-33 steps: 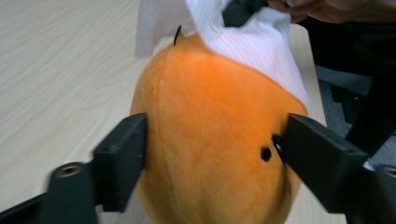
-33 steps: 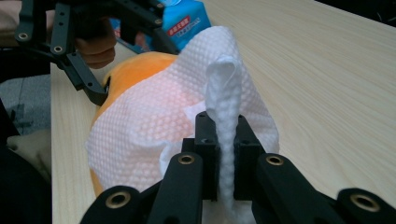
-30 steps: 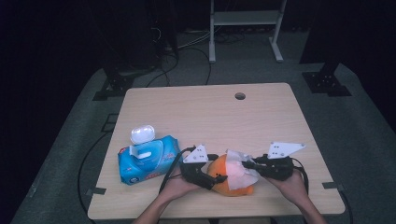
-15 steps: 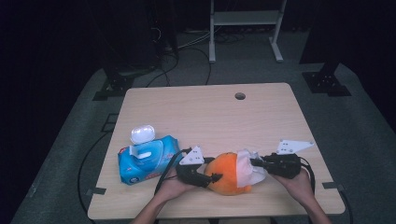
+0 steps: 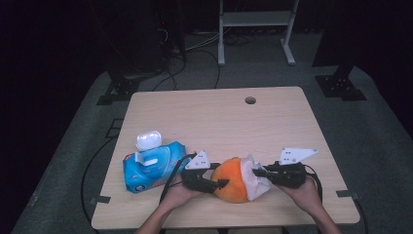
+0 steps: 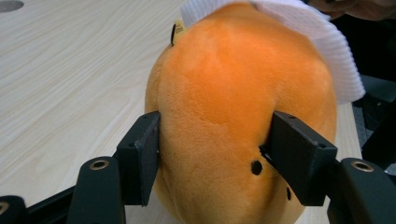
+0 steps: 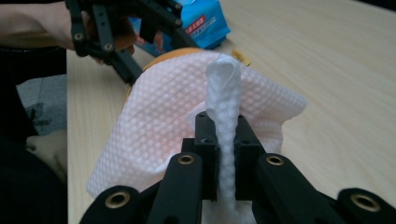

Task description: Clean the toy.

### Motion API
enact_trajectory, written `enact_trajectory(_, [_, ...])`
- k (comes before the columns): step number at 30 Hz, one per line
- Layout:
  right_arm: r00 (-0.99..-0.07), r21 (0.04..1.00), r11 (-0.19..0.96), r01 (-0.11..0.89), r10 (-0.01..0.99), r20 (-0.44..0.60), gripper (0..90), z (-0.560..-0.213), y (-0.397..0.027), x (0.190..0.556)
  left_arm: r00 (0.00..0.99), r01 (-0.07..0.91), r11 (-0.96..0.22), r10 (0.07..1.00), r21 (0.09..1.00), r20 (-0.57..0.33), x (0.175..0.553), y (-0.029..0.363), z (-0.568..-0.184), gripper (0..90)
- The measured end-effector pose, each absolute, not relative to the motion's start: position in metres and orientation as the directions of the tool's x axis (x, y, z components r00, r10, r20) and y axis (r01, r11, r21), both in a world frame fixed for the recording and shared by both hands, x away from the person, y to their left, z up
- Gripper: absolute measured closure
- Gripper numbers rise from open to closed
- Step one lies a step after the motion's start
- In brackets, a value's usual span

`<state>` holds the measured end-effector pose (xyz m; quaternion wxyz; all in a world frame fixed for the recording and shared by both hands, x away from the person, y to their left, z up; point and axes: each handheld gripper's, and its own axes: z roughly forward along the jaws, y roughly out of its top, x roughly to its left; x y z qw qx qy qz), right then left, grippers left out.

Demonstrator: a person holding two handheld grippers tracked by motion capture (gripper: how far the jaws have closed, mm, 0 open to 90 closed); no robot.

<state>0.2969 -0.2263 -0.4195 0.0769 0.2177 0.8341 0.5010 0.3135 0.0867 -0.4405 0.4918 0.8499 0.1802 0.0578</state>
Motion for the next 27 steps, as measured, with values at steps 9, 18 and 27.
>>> enact_trajectory(9, [-0.894,0.868,0.365,0.336,0.415,0.171,83.4,-0.422,-0.239,0.298,0.921,0.256,-0.438,0.381,0.862,-0.080,0.314,0.084,-0.439,37.1])
enact_trajectory(18, [-0.922,0.813,0.495,0.308,0.365,0.127,83.3,-0.426,-0.235,0.292,0.915,0.270,-0.433,0.393,0.860,-0.090,0.315,0.085,-0.439,36.7])
enact_trajectory(27, [-0.914,0.867,0.445,0.227,0.404,0.032,83.3,-0.410,-0.218,0.297,0.920,0.245,-0.411,0.384,0.878,-0.077,0.311,0.076,-0.437,25.1])
